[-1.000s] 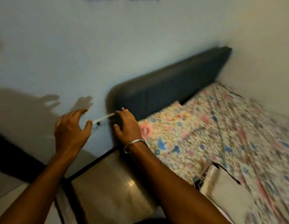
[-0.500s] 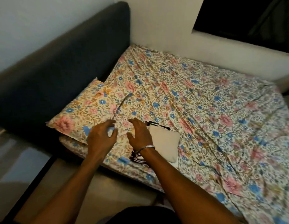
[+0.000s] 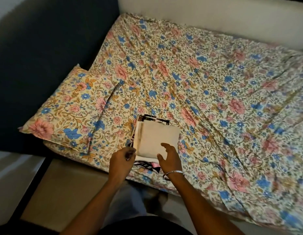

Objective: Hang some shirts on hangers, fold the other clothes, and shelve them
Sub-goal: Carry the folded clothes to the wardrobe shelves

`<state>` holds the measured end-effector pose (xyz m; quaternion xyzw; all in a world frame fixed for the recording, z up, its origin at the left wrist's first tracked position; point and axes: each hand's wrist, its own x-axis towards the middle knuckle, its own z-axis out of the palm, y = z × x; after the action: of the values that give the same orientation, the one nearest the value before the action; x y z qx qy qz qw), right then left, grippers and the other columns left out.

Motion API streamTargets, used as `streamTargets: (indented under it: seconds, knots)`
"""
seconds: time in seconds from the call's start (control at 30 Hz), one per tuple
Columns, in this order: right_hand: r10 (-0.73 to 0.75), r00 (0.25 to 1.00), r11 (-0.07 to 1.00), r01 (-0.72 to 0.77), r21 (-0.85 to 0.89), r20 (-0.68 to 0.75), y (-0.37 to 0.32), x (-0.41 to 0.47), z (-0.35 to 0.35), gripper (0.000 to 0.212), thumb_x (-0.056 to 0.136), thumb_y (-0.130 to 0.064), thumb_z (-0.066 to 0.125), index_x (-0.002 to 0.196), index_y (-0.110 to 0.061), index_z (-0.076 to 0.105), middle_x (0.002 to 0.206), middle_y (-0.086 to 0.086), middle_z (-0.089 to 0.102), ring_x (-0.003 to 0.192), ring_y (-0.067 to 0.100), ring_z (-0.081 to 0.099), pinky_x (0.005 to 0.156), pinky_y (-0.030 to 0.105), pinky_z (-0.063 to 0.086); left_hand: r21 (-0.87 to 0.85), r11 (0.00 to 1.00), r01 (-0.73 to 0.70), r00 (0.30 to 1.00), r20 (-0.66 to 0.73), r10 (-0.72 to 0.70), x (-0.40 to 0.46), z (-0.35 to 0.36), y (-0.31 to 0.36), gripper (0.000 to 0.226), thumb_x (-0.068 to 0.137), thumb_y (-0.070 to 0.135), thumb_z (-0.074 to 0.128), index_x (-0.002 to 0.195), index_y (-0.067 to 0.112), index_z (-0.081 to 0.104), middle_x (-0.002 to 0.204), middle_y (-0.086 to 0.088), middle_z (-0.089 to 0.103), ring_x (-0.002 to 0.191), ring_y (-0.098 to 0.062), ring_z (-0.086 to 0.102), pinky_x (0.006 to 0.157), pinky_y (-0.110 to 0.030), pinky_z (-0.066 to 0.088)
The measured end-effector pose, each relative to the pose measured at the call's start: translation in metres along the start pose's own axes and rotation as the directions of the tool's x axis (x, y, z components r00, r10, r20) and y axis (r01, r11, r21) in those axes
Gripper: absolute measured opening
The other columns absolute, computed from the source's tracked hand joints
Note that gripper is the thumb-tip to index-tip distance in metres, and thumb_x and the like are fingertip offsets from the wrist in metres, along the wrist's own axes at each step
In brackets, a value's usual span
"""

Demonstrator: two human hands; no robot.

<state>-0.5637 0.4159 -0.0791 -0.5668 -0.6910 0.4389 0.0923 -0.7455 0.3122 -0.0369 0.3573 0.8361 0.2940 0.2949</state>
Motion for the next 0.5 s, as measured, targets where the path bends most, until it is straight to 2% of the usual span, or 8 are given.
streamTargets:
  seconds: [0.17,0.33,0.5]
  knots:
    - [0.075,0.997,0.997,-0.075,0.01,-0.02,0.011,0.013,0.002,0.047,0.092,-0.021,0.067,0.137,-0.026,0.054,0.131,0.001,0.058,0.113,0.018,0.061,0.093,0.034,0.051,-0.048,0.996,0.076,0.992,0.105,-0.071,0.038,0.021,-0.017,0.018,0.087,0.014,0.078,0.105,0.017,0.077,0.087,0.009,0.072,0.079,0.002,0.065,0.073,-0.014,0.053]
    - [0.178,0.982,0.984,-0.176,0.035,-0.058,0.022,0.043,0.011,0.042,0.091,-0.018,0.069,0.132,-0.023,0.058,0.124,-0.002,0.064,0.1,0.013,0.062,0.085,0.03,0.052,-0.074,0.977,0.201,0.96,0.211,-0.182,0.082,0.048,-0.037,0.029,0.083,0.017,0.083,0.11,0.011,0.074,0.094,0.001,0.074,0.087,-0.016,0.07,0.083,-0.034,0.058]
    - [0.278,0.956,0.96,-0.273,0.064,-0.093,0.038,0.093,0.028,0.039,0.089,-0.016,0.071,0.127,-0.018,0.061,0.111,0.003,0.066,0.094,0.016,0.062,0.08,0.027,0.049,-0.03,0.926,0.376,0.881,0.323,-0.347,0.134,0.077,-0.058,0.064,0.077,0.03,0.088,0.132,0.008,0.063,0.124,-0.009,0.068,0.109,-0.029,0.066,0.086,-0.029,0.051]
